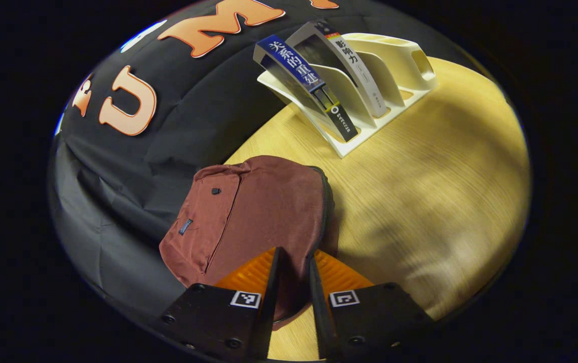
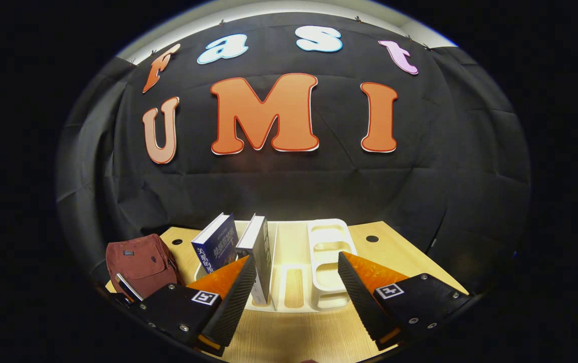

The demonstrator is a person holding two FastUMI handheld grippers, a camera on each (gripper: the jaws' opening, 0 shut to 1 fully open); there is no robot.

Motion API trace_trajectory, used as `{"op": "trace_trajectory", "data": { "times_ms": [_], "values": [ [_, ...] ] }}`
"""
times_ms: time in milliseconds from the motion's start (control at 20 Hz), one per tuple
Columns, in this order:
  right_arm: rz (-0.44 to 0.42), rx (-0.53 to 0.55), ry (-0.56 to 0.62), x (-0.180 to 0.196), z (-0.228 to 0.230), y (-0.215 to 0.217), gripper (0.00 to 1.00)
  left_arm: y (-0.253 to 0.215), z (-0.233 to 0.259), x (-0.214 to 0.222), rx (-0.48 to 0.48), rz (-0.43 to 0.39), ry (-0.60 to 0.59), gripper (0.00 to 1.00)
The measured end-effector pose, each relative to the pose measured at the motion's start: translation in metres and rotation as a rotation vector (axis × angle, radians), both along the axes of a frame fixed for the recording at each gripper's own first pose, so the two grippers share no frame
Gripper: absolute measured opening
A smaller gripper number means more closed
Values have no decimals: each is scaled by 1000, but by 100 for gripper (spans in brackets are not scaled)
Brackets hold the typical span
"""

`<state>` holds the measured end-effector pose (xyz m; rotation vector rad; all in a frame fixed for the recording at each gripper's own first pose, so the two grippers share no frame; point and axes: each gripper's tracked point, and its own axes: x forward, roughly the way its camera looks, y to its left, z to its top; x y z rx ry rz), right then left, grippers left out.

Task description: Open the schoolbag, grab two books from the bookshelf and put them into the schoolbag.

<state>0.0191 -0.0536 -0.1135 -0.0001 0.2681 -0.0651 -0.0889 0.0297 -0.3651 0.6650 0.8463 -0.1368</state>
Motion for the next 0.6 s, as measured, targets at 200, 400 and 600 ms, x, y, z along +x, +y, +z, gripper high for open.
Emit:
{"op": "trace_trajectory", "data": {
  "times_ms": [200, 400, 600],
  "values": [
    [75, 30, 54, 7, -7, 24, 97, 5, 22, 8, -76, 16, 13, 10],
    [166, 20, 98, 18, -2, 55, 97, 11, 50, 19, -147, 4, 10, 7],
    [229, 34, 164, 28, 5, 84, 97, 24, 74, 33, -193, -21, -2, 5]
  ]
}}
